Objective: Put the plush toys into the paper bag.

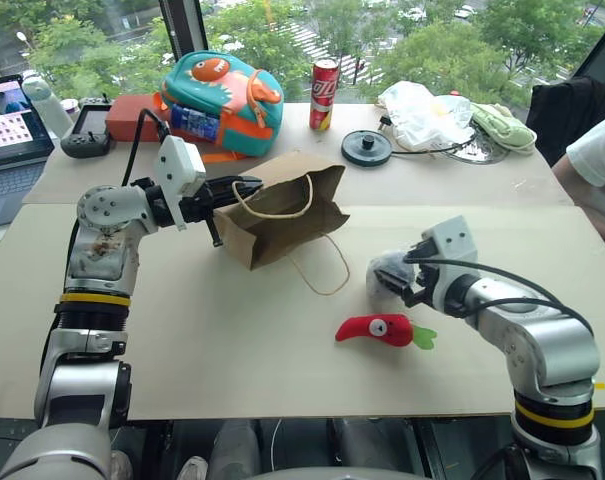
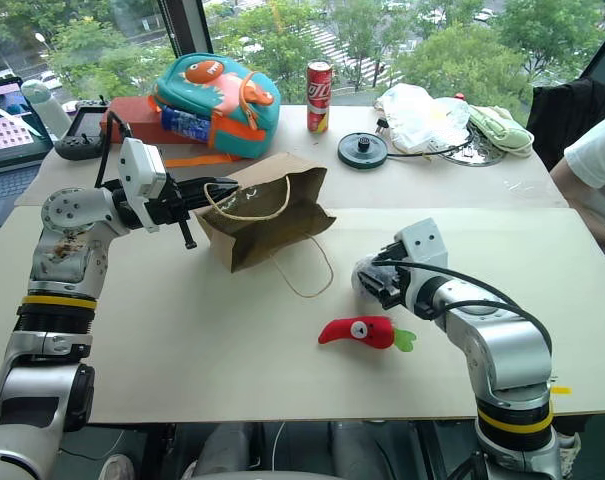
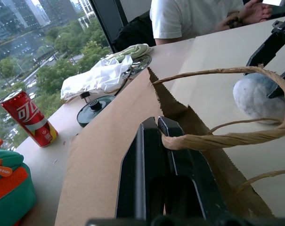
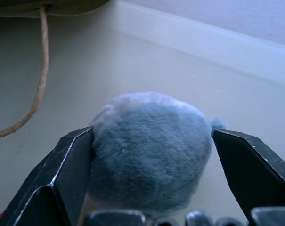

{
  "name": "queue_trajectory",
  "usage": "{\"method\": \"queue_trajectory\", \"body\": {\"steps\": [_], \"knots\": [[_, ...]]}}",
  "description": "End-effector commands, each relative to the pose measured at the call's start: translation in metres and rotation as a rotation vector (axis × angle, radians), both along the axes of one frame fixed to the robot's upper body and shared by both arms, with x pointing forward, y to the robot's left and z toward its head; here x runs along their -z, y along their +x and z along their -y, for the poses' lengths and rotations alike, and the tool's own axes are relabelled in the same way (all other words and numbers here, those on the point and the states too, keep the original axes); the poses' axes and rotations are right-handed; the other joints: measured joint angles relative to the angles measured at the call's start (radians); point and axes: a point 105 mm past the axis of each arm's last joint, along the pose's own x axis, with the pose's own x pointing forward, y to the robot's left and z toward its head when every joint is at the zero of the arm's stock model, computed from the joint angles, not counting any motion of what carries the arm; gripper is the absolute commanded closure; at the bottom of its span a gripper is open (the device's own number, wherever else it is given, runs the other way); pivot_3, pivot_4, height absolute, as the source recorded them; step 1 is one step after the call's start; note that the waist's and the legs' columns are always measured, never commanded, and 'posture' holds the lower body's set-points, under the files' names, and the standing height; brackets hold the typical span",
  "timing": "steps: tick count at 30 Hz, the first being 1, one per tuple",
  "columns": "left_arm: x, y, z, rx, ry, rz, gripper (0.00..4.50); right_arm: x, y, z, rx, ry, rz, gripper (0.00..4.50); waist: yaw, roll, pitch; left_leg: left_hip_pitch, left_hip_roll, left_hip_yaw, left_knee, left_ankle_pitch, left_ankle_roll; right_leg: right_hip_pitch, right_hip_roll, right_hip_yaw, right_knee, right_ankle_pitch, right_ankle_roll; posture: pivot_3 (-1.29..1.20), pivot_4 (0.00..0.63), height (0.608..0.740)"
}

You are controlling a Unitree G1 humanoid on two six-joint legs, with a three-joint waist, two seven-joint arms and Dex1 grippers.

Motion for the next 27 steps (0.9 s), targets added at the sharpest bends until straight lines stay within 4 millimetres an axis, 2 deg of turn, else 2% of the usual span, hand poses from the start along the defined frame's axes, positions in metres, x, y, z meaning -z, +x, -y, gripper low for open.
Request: {"method": "queue_trajectory", "body": {"steps": [1, 4, 7, 14, 18, 20, 23, 27], "knots": [[-0.014, -0.001, 0.001, 0.011, -0.005, 0.052, 4.50, 0.014, 0.001, 0.001, 0.037, -0.003, -0.043, 0.13, 0.001, 0.000, 0.000, 0.000, 0.000, 0.000, 0.000, 0.000, 0.000, 0.000, 0.000, 0.000, 0.000, 0.000, 0.000, 0.00, 0.150, 0.722], [-0.014, -0.001, 0.001, 0.012, -0.001, 0.052, 4.50, 0.019, 0.002, -0.002, 0.040, 0.012, -0.054, 0.13, 0.003, 0.000, 0.000, 0.000, 0.000, 0.000, 0.000, 0.000, 0.000, 0.000, 0.000, 0.000, 0.000, 0.000, 0.000, 0.00, 0.150, 0.722], [-0.014, -0.001, 0.001, 0.012, 0.000, 0.052, 4.50, 0.017, 0.003, -0.005, 0.038, 0.032, -0.040, 0.80, 0.003, 0.000, 0.000, 0.000, 0.000, 0.000, 0.000, 0.000, 0.000, 0.000, 0.000, 0.000, -0.001, 0.000, 0.000, 0.00, 0.150, 0.722], [-0.014, 0.001, 0.002, 0.015, 0.003, 0.053, 4.50, 0.010, 0.002, -0.012, 0.009, 0.059, -0.010, 3.12, 0.003, 0.000, 0.000, 0.000, 0.000, 0.000, 0.000, 0.000, 0.000, 0.001, 0.000, 0.000, 0.000, 0.000, 0.000, 0.00, 0.150, 0.722], [-0.014, 0.001, 0.002, 0.018, 0.006, 0.055, 4.50, -0.009, 0.005, -0.008, 0.003, 0.084, 0.052, 3.12, 0.003, 0.000, 0.000, 0.000, 0.000, 0.000, 0.000, 0.000, 0.000, 0.000, 0.000, 0.000, 0.000, 0.000, 0.000, 0.00, 0.150, 0.722], [-0.015, 0.001, 0.002, 0.019, 0.004, 0.057, 4.50, -0.028, 0.007, -0.009, -0.010, 0.139, 0.106, 3.12, 0.002, 0.000, 0.000, 0.000, 0.000, 0.000, 0.000, 0.000, 0.000, 0.000, 0.000, 0.000, 0.000, 0.000, 0.000, 0.00, 0.150, 0.722], [-0.015, 0.001, 0.003, 0.022, 0.005, 0.059, 4.50, -0.066, 0.008, -0.021, -0.069, 0.250, 0.207, 3.12, -0.001, 0.000, 0.000, -0.001, 0.000, 0.000, 0.000, 0.000, 0.000, 0.000, 0.000, 0.000, 0.000, 0.000, 0.000, 0.00, 0.150, 0.722], [-0.015, 0.001, 0.003, 0.023, 0.006, 0.061, 4.50, -0.090, 0.008, -0.040, -0.134, 0.336, 0.249, 3.12, 0.000, 0.000, 0.000, 0.000, 0.000, -0.002, -0.001, 0.000, 0.000, 0.000, 0.001, 0.000, 0.000, 0.000, 0.000, 0.00, 0.150, 0.722]]}}
